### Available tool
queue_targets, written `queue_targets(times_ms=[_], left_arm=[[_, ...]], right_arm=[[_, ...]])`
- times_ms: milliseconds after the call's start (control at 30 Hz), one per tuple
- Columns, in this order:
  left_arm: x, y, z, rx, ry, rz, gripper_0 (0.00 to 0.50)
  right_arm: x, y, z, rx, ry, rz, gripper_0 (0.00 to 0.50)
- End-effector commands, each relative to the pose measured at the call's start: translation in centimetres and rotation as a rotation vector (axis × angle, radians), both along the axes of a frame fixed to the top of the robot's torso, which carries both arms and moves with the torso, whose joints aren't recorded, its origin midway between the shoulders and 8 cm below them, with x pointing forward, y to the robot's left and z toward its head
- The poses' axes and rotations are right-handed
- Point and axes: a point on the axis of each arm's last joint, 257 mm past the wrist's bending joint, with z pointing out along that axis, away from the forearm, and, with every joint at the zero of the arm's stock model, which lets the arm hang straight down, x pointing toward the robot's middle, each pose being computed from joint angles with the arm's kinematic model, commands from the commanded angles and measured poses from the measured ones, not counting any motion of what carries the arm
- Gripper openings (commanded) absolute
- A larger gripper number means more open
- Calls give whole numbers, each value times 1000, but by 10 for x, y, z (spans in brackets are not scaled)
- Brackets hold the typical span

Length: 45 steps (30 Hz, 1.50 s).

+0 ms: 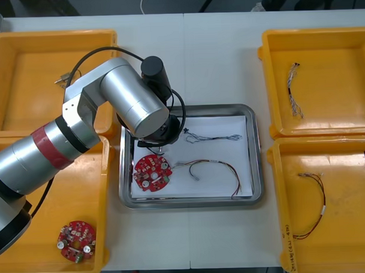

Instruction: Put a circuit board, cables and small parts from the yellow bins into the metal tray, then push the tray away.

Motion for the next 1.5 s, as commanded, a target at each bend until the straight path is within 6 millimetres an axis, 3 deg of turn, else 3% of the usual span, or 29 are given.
queue_targets(times_ms=[33,333,533,733,933,1133,1500], left_arm=[[-3,-15,4,-40,-11,-8,500],[-2,-9,42,-79,-30,9,500],[-11,8,71,-72,-20,27,500],[-23,34,103,-67,-12,36,500],[-39,69,138,-76,15,46,500],[-47,100,169,-114,-5,61,500],[-57,172,164,-76,-11,118,500]], right_arm=[[-3,-1,-3,24,3,-43,500],[4,10,6,33,-17,-2,500],[9,23,10,20,-16,60,500],[18,51,23,17,-23,178,500],[31,89,35,-5,-38,298,500],[41,143,43,-50,-46,461,500],[28,232,26,-169,5,758,500]])
